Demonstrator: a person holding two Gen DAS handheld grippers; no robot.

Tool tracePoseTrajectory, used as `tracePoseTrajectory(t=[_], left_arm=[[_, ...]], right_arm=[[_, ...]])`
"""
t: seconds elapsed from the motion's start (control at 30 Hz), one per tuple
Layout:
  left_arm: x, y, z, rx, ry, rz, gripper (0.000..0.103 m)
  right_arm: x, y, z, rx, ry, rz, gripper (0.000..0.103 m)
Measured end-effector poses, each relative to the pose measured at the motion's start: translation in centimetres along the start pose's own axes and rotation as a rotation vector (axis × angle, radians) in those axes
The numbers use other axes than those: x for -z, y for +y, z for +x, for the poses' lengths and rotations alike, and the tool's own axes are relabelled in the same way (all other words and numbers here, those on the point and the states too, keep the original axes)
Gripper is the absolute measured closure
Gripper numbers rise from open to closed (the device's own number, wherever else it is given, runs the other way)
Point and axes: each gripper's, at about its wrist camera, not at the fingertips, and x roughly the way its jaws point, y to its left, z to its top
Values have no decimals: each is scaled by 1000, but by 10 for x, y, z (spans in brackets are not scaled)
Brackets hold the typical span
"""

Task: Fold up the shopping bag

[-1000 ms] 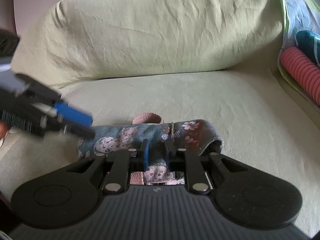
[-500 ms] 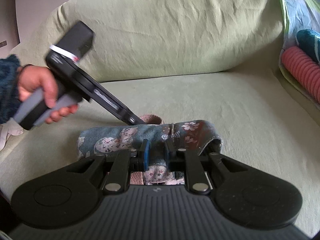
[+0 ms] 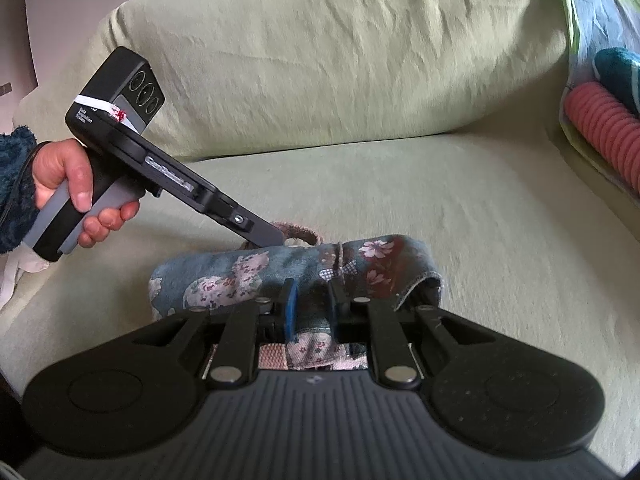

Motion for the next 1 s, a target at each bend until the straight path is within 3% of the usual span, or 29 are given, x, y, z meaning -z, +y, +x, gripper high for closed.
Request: tracePoseTrajectory(t=[0.07, 0.37, 0.5, 0.7, 0.77, 0.9, 1.0], left_arm=[[-1, 11, -5, 79, 25, -32, 44], [2, 66, 12, 325, 100, -149, 35], [-7, 78, 27, 440, 106, -120, 35], [-24, 74, 40, 564, 159, 12, 35], [-27, 62, 37, 568, 167, 74, 34], [-28, 32, 30, 495, 189, 221, 34], [-28, 29, 33, 472, 176, 223, 34]], right_arm=[[0, -1, 1, -5, 1, 5, 90], [2, -1, 4, -12, -2, 18, 90], [3, -2, 5, -21, 0, 29, 90], [3, -4, 6, -34, 6, 40, 90], [2, -5, 7, -37, 10, 44, 90], [2, -5, 8, -35, 13, 41, 91], [3, -4, 9, -33, 11, 41, 91]])
